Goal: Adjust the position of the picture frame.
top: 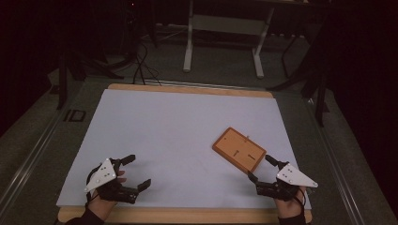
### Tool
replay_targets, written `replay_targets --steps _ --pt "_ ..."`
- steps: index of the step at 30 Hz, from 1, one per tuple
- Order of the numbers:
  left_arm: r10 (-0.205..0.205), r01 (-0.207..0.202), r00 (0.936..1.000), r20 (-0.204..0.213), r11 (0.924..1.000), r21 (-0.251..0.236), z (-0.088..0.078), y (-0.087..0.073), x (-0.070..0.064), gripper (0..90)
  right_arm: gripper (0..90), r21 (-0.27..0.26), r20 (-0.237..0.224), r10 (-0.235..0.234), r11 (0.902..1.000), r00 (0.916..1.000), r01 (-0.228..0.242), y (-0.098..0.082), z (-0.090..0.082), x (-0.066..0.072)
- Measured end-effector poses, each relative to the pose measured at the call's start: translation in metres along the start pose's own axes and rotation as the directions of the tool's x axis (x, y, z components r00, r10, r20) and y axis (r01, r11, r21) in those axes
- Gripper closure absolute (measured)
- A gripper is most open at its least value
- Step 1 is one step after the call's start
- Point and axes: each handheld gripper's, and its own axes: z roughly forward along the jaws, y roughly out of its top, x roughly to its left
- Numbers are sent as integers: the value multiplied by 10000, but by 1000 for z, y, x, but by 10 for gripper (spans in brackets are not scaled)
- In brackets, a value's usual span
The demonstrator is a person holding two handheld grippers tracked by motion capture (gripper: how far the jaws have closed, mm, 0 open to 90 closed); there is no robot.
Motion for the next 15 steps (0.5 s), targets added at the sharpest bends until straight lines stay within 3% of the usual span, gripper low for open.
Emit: replay_targets --steps 3,11,15 --pt "4 -4 10000 31 10000 10 1 0 0 1 112 -47 -139 270 9996 9995 -271 2 -4 -1" --pt "-79 79 9999 109 10000 -47 1 0 0 1 101 142 -303 408 9991 9987 -404 11 -10 -2" --pt "-33 33 9998 188 10000 2 2 0 -2 2 94 82 -140 219 9997 9997 -217 18 -11 -2"
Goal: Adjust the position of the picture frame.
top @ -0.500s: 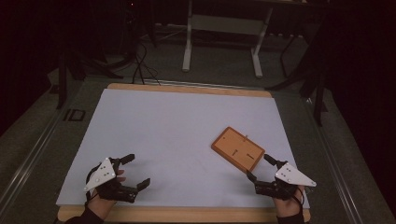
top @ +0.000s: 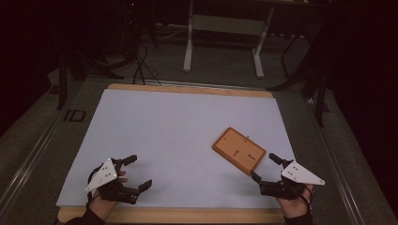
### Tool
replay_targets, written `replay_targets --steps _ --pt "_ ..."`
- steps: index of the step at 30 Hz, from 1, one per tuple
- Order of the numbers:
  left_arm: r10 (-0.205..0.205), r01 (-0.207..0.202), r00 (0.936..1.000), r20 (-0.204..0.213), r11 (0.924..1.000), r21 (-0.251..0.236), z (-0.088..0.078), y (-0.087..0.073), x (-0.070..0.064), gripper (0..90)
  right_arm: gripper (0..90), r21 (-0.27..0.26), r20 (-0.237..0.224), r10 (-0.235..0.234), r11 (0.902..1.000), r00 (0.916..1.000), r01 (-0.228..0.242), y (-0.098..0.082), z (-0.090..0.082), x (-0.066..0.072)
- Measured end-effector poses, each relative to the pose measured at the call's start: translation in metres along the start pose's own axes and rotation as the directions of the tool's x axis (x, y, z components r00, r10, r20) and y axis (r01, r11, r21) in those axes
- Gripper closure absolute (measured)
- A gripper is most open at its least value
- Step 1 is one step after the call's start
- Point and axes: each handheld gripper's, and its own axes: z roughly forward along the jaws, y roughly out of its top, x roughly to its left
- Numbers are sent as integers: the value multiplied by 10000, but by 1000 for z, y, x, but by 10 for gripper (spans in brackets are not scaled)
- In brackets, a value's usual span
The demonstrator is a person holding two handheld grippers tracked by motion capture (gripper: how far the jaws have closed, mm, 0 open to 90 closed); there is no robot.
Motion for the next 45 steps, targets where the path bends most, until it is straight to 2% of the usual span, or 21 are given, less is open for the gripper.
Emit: replay_targets --steps 6,12,16,26,32,35,37,39,44,45 --pt "17 -17 10000 89 10000 48 1 0 -1 1 95 220 -8 -177 9996 9998 177 8 3 -4" --pt "1 -3 9999 142 10000 90 2 0 -2 1 100 405 106 -200 9990 9997 195 23 14 -16" --pt "23 -25 9998 191 9999 99 3 0 -3 1 120 454 221 -372 9983 9991 362 30 23 -24" --pt "98 -101 9996 256 9999 137 3 -1 -3 1 133 666 461 -378 9972 9982 347 38 52 -47" --pt "104 -109 9995 293 9998 193 4 -1 -3 2 140 924 549 -305 9954 9980 253 37 67 -59" --pt "103 -109 9995 311 9997 202 4 -1 -4 1 166 1079 487 -57 9942 9988 4 33 79 -67" --pt "95 -102 9995 310 9997 200 4 -1 -3 1 176 1216 364 46 9925 9993 -90 30 85 -70" --pt "101 -107 9995 301 9997 206 4 -1 -3 1 214 1350 429 100 9907 9990 -157 27 93 -72" --pt "99 -106 9994 320 9997 203 4 -1 -3 2 230 1522 467 166 9881 9988 -235 21 104 -75" --pt "105 -113 9994 338 9997 218 4 -1 -3 1 256 1649 334 331 9856 9989 -382 18 111 -77"
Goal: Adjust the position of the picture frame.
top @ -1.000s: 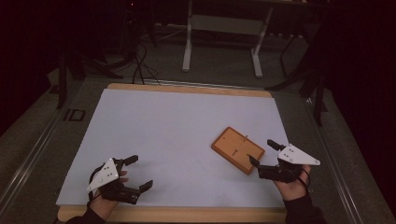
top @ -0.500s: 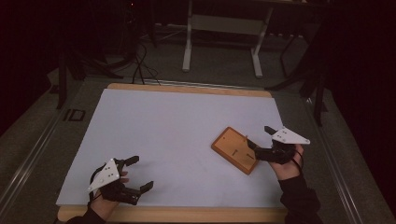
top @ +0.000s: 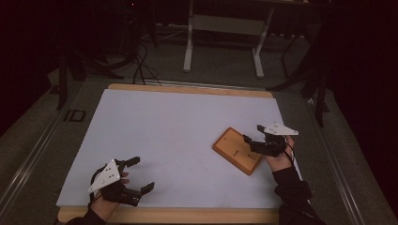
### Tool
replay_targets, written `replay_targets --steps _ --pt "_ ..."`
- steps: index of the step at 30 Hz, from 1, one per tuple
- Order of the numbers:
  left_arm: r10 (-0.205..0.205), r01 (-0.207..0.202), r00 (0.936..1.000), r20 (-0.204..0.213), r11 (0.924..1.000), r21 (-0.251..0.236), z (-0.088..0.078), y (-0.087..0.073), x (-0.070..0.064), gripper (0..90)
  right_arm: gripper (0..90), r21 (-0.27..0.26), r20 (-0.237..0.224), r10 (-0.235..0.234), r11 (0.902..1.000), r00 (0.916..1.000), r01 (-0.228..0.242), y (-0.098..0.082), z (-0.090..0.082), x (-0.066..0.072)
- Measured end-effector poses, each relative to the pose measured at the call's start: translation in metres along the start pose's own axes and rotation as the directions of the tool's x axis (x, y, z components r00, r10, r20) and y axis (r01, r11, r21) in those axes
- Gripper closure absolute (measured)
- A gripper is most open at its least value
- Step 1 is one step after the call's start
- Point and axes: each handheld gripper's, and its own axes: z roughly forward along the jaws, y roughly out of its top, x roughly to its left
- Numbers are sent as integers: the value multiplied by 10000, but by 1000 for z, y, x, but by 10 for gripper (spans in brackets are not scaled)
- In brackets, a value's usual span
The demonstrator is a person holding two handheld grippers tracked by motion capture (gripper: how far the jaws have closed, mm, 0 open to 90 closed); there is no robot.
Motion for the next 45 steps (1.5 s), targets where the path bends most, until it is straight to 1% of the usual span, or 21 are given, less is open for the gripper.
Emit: replay_targets --steps 1,2,4,5,7,8,9,11,12,13,14,17,20,25,27,29,33,36,37,42,45 --pt "0 0 10000 3 10000 -2 0 0 0 1 258 28 31 4 10000 10000 -4 -1 3 0" --pt "-1 1 10000 9 10000 0 0 0 0 1 276 162 -60 8 9999 10000 -7 -3 6 -1" --pt "-14 14 10000 9 10000 3 0 0 0 1 311 322 73 -80 9995 9999 78 -5 10 0" --pt "-19 19 10000 15 10000 1 0 0 0 1 325 433 14 -50 9990 10000 50 -6 12 0" --pt "-22 22 10000 36 10000 3 0 0 0 1 388 646 81 -39 9979 10000 34 -9 16 0" --pt "-15 15 10000 42 10000 0 0 0 0 1 417 653 98 20 9979 10000 -26 -10 17 0" --pt "-23 23 10000 44 10000 -1 0 0 0 1 471 746 122 48 9972 9999 -57 -11 19 -1" --pt "-23 23 10000 44 10000 -1 0 0 0 1 471 800 136 84 9968 9999 -95 -12 20 -2" --pt "-24 24 10000 30 10000 -1 0 0 0 1 590 934 163 293 9952 9994 -307 -14 23 -4" --pt "-17 17 10000 32 10000 -2 0 0 0 1 618 977 247 321 9946 9992 -343 -15 24 -4" --pt "-17 17 10000 33 10000 -7 0 0 0 1 637 1057 192 398 9935 9990 -416 -16 25 -5" --pt "-21 21 10000 35 10000 -11 0 0 0 1 639 1080 313 441 9930 9985 -473 -18 27 -5" --pt "-47 47 10000 68 10000 -11 0 0 0 1 662 1335 184 692 9885 9974 -711 -22 32 -7" --pt "-59 58 10000 72 10000 29 1 -1 0 1 780 1469 48 807 9859 9967 -806 -29 35 -7" --pt "-50 50 10000 78 10000 54 1 -1 1 1 796 1426 9 788 9867 9969 -781 -30 36 -6" --pt "-44 43 10000 73 10000 63 1 -1 1 1 826 1350 -148 956 9865 9953 -927 -31 36 -6" --pt "-16 15 10000 77 10000 90 1 -1 0 1 838 1176 -194 1283 9851 9916 -1251 -32 37 -8" --pt "-38 37 10000 78 10000 75 1 -1 0 1 842 1159 -188 1326 9848 9910 -1295 -33 36 -7" --pt "-32 32 10000 71 10000 72 1 -1 1 1 842 1136 -240 1494 9828 9885 -1457 -33 37 -9" --pt "-16 16 10000 57 10000 91 1 -1 0 1 843 1169 -246 1507 9822 9883 -1469 -32 36 -8" --pt "1 -1 10000 47 9999 104 1 -1 1 1 843 1057 -391 1601 9822 9863 -1552 -30 33 -8"
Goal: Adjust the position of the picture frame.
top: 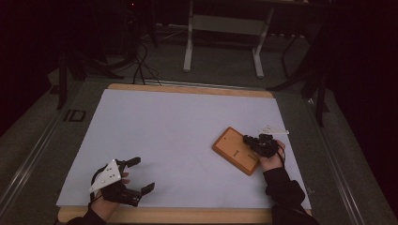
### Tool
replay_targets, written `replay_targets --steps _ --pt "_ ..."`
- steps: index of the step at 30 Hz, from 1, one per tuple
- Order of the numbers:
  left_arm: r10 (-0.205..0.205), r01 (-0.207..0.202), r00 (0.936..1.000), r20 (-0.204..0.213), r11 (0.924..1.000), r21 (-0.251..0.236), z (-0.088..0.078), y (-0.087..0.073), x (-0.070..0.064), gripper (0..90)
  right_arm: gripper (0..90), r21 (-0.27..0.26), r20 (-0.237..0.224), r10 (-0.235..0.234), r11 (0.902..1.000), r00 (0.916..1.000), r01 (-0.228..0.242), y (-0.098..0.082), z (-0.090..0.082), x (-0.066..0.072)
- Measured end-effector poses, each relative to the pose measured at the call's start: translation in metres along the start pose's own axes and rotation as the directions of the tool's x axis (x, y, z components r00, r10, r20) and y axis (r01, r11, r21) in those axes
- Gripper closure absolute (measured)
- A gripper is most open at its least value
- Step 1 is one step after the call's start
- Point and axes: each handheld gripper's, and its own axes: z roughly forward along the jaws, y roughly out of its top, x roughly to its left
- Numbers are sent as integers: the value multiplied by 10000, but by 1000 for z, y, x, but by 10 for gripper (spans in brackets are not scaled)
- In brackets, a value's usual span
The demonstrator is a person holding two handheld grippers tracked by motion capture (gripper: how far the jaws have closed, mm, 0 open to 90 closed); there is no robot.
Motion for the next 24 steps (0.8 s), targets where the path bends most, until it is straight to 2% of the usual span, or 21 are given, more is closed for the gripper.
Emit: replay_targets --steps 5,15,18,24 --pt "-20 20 10000 7 10000 -8 0 0 0 1 844 -315 -318 174 9993 9993 -184 6 -6 0" --pt "28 -28 10000 -8 10000 -22 0 1 0 1 844 -1226 -452 -83 9925 9989 27 33 -28 8" --pt "33 -33 10000 4 10000 -36 0 1 0 1 844 -1471 -590 -100 9891 9982 12 41 -33 12" --pt "37 -37 10000 6 10000 -43 -1 1 0 1 845 -1760 -760 -420 9840 9962 280 57 -36 23"
